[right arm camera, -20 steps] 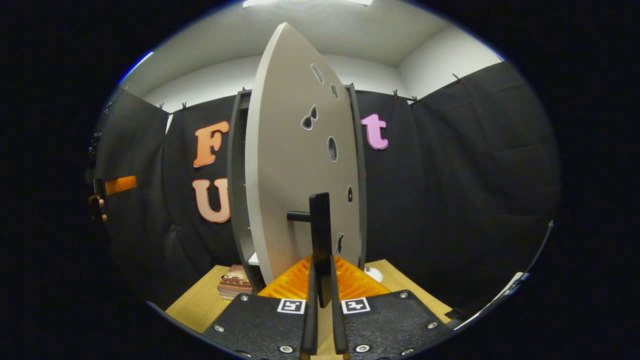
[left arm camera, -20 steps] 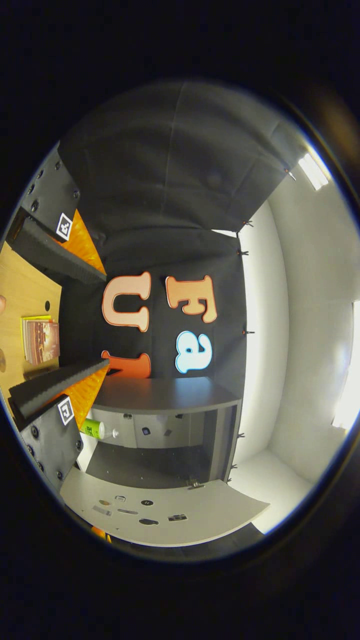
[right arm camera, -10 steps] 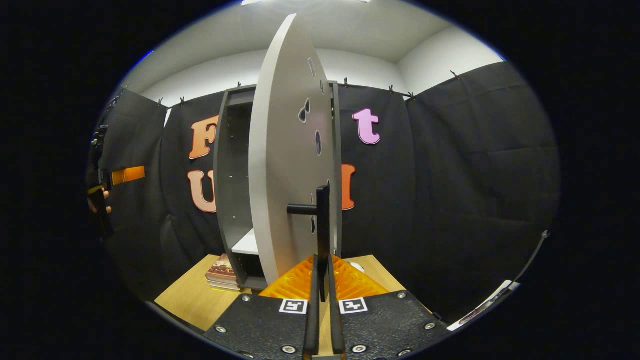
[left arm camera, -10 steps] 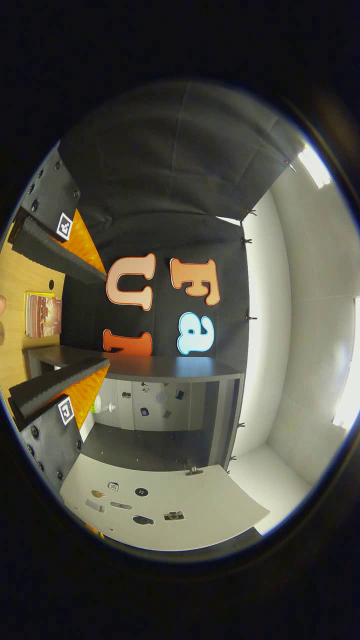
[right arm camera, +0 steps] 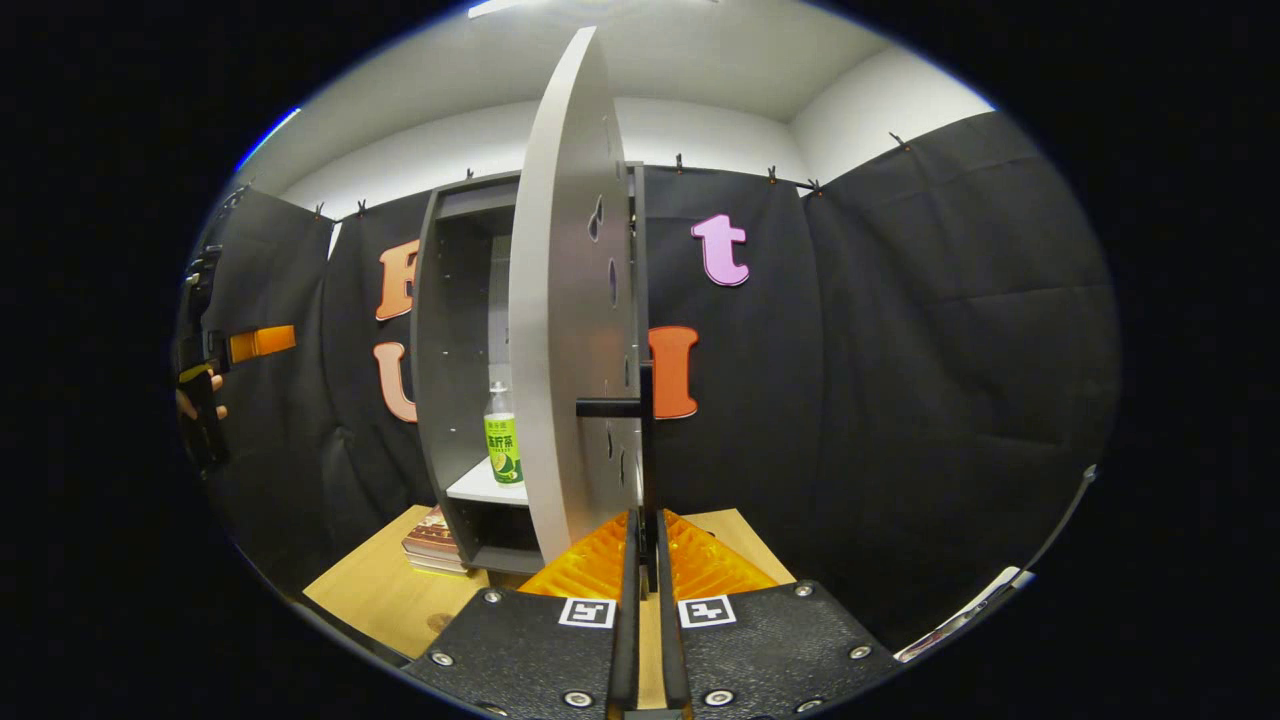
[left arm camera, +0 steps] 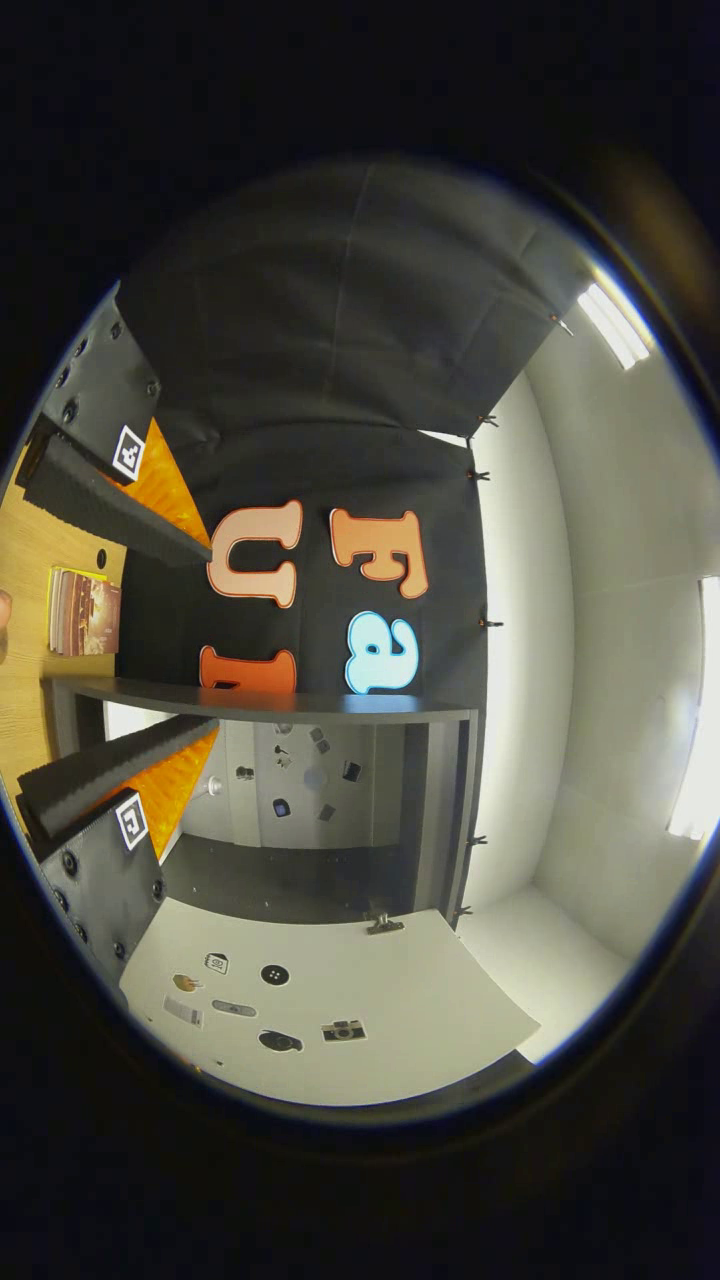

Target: Open the cabinet door with the right hand, grasp the bottle in the cabinet with the left hand and place it on the coaster, then close the cabinet door with the right hand.

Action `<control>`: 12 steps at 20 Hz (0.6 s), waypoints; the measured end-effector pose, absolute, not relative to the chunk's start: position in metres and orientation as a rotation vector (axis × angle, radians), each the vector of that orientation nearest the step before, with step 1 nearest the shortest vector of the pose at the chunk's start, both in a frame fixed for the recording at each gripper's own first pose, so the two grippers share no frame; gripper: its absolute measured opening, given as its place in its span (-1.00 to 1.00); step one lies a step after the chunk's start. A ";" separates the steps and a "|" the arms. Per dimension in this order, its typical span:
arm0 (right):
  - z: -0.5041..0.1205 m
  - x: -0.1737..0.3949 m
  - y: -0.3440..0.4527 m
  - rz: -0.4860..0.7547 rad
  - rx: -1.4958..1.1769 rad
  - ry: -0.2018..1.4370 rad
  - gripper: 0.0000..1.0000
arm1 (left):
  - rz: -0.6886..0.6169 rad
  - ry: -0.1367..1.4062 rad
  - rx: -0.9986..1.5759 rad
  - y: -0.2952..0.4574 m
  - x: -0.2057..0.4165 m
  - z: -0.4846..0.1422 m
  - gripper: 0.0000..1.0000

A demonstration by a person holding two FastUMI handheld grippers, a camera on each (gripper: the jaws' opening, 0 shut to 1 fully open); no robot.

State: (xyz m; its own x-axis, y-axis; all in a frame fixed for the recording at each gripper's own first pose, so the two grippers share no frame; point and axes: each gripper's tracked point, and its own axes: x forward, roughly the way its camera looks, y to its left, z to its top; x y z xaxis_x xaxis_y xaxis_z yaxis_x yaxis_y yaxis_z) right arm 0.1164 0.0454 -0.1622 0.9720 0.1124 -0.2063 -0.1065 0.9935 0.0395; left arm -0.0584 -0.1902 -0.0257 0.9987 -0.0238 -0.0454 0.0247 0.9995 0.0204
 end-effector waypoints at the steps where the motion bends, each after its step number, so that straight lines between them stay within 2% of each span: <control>1: -0.162 0.116 0.041 0.096 0.028 0.208 -0.82 | -0.025 0.050 0.021 -0.194 -0.058 -0.027 0.89; 3: -0.162 0.119 0.032 0.065 0.022 0.202 -0.82 | -0.026 0.057 0.023 -0.202 -0.057 -0.031 0.94; 4: -0.161 0.120 0.029 0.059 0.026 0.201 -0.82 | -0.026 0.061 0.025 -0.205 -0.056 -0.033 0.89; 12: -0.161 0.113 0.034 0.112 0.048 0.208 -0.83 | -0.043 0.079 0.033 -0.228 -0.042 -0.048 0.90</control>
